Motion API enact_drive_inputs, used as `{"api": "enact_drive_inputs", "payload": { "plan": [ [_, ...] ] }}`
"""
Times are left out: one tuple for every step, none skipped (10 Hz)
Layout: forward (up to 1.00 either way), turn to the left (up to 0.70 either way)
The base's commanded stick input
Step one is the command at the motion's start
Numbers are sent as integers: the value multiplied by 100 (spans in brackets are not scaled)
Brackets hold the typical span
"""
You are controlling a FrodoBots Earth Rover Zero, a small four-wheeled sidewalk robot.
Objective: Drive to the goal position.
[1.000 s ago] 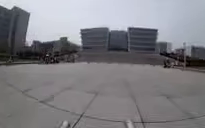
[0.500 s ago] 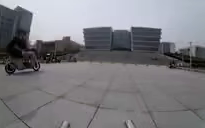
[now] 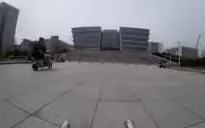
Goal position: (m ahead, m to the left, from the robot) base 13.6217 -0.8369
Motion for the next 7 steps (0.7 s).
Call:
{"api": "enact_drive_inputs", "payload": {
  "plan": [
    [100, 0],
    [100, 0],
    [100, 0],
    [100, 0],
    [100, 0],
    [100, 0],
    [100, 0]
  ]
}}
